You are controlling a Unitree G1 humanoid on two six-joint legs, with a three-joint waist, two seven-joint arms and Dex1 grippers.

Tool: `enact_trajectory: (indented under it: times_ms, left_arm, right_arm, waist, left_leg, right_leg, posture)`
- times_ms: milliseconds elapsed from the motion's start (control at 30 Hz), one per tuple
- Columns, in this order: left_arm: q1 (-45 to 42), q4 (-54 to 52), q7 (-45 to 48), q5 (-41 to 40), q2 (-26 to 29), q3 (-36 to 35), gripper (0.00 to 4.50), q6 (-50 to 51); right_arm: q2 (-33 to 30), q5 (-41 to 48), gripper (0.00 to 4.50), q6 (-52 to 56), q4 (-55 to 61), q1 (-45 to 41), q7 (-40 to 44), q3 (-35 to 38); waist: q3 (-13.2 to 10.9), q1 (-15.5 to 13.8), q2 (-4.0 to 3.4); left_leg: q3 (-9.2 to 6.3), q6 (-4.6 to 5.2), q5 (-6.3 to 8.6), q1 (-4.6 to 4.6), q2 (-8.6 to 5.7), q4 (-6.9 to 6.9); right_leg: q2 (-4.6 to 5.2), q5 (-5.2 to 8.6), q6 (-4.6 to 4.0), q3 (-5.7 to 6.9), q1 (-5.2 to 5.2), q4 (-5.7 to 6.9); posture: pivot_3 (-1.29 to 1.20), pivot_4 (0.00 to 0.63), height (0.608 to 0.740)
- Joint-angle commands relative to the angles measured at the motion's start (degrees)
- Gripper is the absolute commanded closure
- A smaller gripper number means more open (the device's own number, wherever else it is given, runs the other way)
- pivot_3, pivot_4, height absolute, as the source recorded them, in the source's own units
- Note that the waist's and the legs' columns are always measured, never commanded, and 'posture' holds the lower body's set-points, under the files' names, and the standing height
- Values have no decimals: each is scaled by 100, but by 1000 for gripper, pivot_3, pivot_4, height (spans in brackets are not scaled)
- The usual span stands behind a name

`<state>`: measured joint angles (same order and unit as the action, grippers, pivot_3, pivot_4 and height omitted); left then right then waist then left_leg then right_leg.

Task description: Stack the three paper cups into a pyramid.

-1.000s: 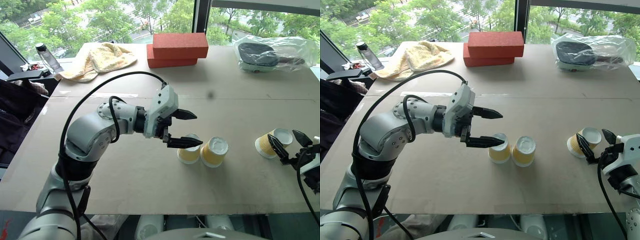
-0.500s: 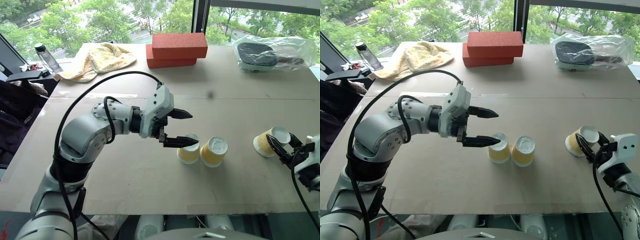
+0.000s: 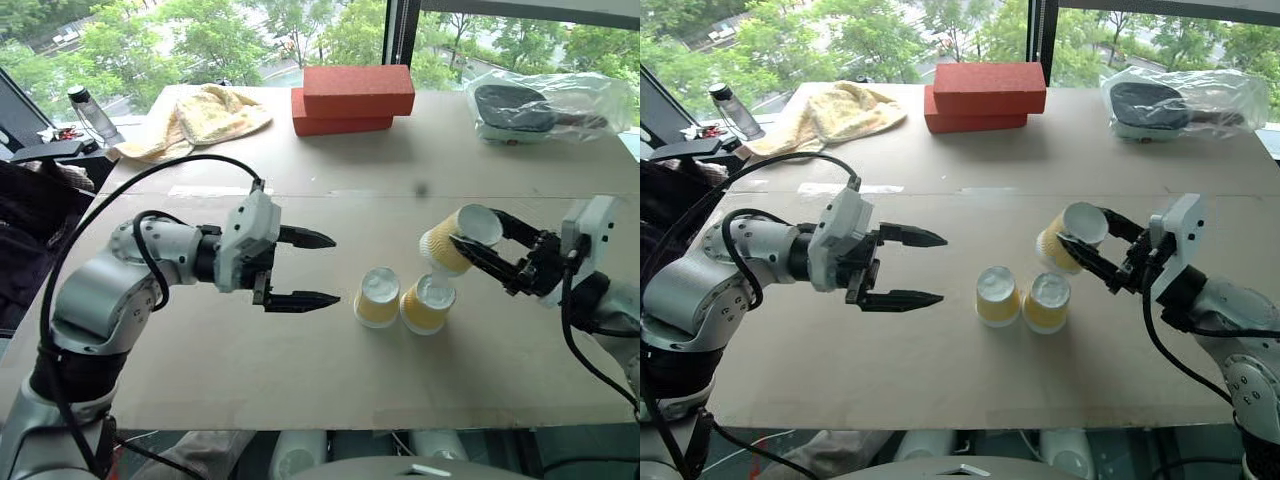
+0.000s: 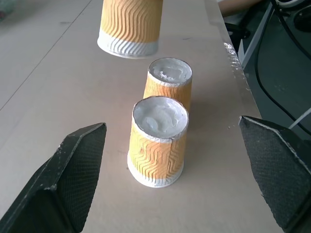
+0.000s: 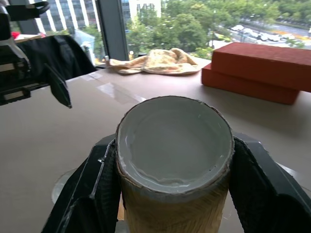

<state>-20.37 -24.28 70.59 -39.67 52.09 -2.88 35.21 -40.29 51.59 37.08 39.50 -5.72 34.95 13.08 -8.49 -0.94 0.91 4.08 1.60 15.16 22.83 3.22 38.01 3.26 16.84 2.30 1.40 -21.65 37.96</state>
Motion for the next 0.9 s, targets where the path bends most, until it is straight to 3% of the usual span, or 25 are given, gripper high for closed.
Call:
enact_trajectory:
  times_ms: [33, 300, 900]
  left_arm:
    - [100, -292, 99, -201, 119, -333, 0, -111]
    - [50, -675, -142, -517, 106, -397, 0, 130]
    - [128, -709, -177, -483, 222, -336, 0, 109]
  right_arm:
    - [-331, 433, 2235, 282, 186, -265, 233, -16]
    - [-777, 631, 2235, 655, 234, -583, 504, -324]
    - [-714, -3, 2235, 450, 168, -720, 617, -718]
  waist:
    - [1, -26, 5]
    - [0, 22, 11]
    - [-1, 21, 11]
  left_leg:
    - [-1, 1, 0, 3, -5, 2]
    - [-5, 5, 3, 4, -2, 8]
    - [-2, 4, 2, 2, 0, 7]
  right_leg:
    - [3, 0, 0, -3, 2, -2]
    - [-8, 0, 0, -19, 3, 1]
    - [-13, 0, 0, -23, 1, 2]
  posture:
    - [0, 150, 730]
    - [0, 150, 730]
    - [0, 150, 730]
